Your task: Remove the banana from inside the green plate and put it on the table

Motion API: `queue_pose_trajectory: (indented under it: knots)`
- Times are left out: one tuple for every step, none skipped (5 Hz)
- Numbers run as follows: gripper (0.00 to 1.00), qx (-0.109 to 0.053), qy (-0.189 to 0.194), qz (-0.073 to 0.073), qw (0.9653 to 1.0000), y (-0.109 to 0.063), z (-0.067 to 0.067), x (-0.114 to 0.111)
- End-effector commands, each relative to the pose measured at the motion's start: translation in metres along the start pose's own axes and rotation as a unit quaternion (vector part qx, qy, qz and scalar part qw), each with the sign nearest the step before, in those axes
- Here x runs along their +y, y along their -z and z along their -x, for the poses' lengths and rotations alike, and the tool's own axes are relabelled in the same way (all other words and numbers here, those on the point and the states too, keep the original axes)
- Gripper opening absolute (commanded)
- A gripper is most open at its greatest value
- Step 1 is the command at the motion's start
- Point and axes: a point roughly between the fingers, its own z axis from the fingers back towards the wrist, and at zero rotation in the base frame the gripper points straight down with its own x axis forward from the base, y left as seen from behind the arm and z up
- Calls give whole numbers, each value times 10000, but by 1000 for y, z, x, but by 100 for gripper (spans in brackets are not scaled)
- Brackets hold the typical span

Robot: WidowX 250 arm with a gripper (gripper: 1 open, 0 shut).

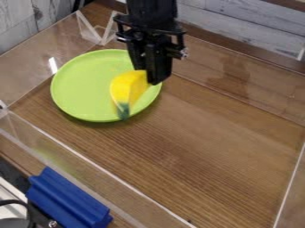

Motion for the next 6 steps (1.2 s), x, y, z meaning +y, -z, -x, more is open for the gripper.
queue_pose_trajectory:
  knots:
    - [0,-181,136,-50,9997,-9,1,-10]
    - [0,-125,228,-36,9997,-4,4,-19]
    - [0,-121,203,-27,9997,7,4,-26]
    - [0,-155,141,-21,9998,19,5,-30]
    - [0,-168,117,-21,9998,30,3,-30]
    - [0,-172,133,-15,9998,38,1,-30]
